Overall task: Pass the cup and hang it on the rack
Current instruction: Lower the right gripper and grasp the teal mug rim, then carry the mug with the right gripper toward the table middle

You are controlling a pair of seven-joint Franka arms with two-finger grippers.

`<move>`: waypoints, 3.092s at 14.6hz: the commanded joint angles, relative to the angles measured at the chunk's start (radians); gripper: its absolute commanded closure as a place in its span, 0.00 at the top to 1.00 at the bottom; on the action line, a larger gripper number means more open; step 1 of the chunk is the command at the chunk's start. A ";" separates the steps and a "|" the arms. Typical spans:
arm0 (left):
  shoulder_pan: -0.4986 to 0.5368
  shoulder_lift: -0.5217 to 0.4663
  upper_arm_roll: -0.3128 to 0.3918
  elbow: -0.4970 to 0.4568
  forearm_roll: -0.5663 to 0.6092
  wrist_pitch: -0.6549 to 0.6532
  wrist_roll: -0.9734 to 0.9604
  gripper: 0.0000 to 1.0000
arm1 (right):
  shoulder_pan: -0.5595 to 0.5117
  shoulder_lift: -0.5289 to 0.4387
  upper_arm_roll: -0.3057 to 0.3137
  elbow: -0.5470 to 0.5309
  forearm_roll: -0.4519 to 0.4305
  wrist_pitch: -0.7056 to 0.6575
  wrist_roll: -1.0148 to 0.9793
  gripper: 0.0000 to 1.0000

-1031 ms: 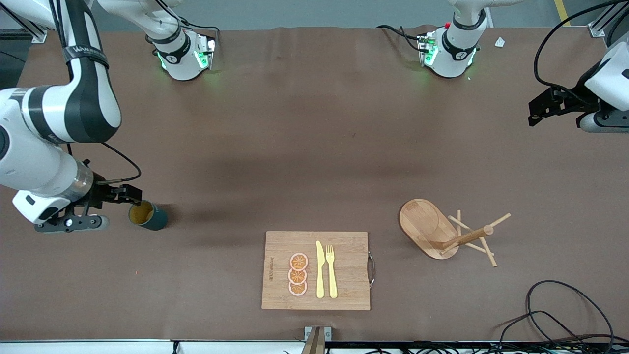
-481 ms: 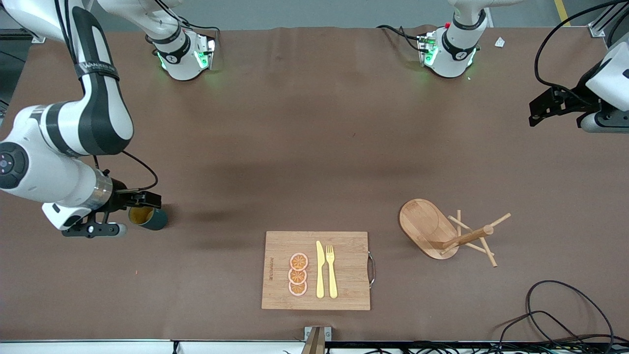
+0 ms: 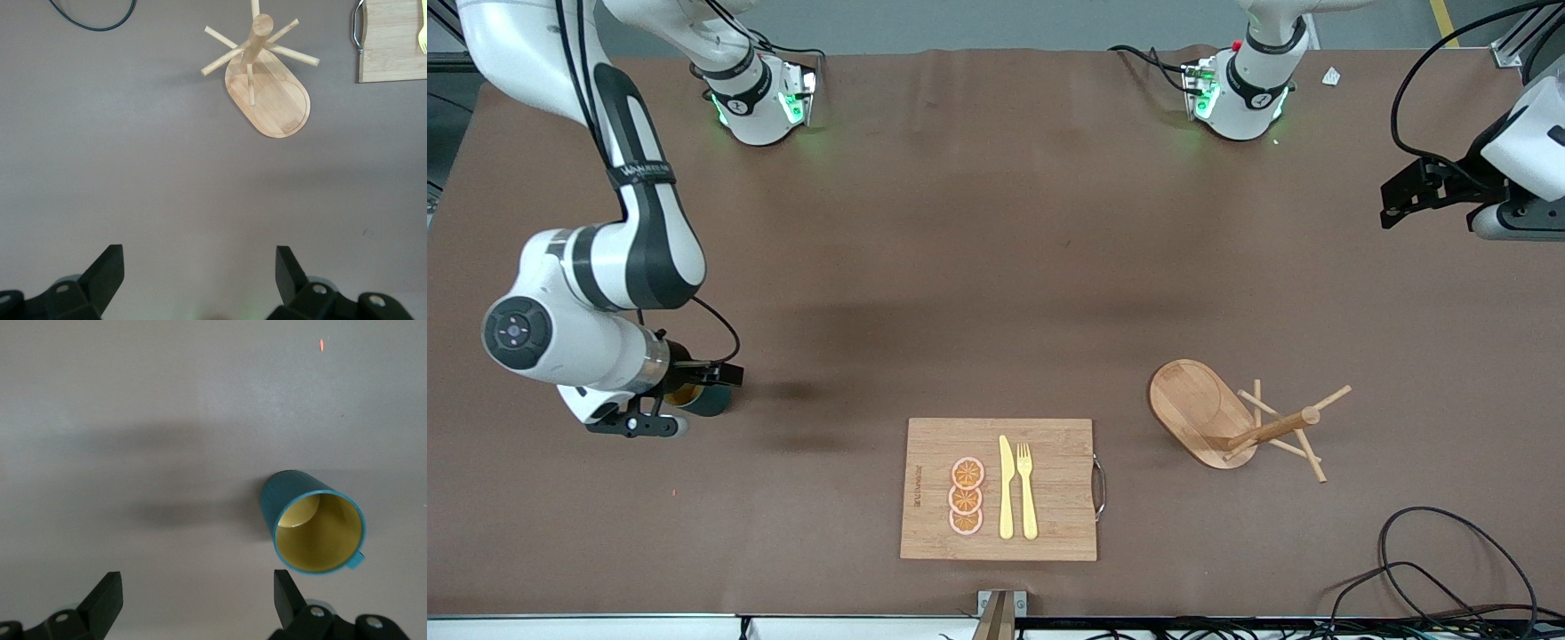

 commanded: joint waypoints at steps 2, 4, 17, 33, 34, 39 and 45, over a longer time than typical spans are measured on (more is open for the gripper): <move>0.005 0.003 -0.003 0.019 0.006 -0.003 0.004 1.00 | -0.026 0.022 -0.006 -0.084 0.004 0.119 0.014 1.00; 0.007 0.003 -0.003 0.050 0.004 -0.003 0.006 1.00 | -0.052 0.053 -0.006 -0.083 -0.004 0.151 0.012 1.00; 0.002 0.008 -0.006 0.053 0.006 -0.003 0.007 1.00 | -0.043 0.105 -0.006 -0.020 -0.010 0.124 0.004 0.00; -0.001 0.003 -0.008 0.054 0.006 -0.011 0.001 1.00 | 0.481 0.225 0.023 0.454 0.050 -0.089 0.728 0.00; -0.003 0.005 -0.008 0.054 0.004 -0.011 0.001 1.00 | 0.510 0.251 0.031 0.477 0.051 -0.060 0.772 0.00; -0.003 0.002 -0.009 0.054 0.004 -0.011 0.012 1.00 | 0.563 0.331 0.095 0.491 0.093 0.156 0.892 0.00; 0.000 0.006 -0.009 0.053 0.006 -0.011 0.014 1.00 | 0.653 0.441 0.094 0.560 0.091 0.262 0.949 0.00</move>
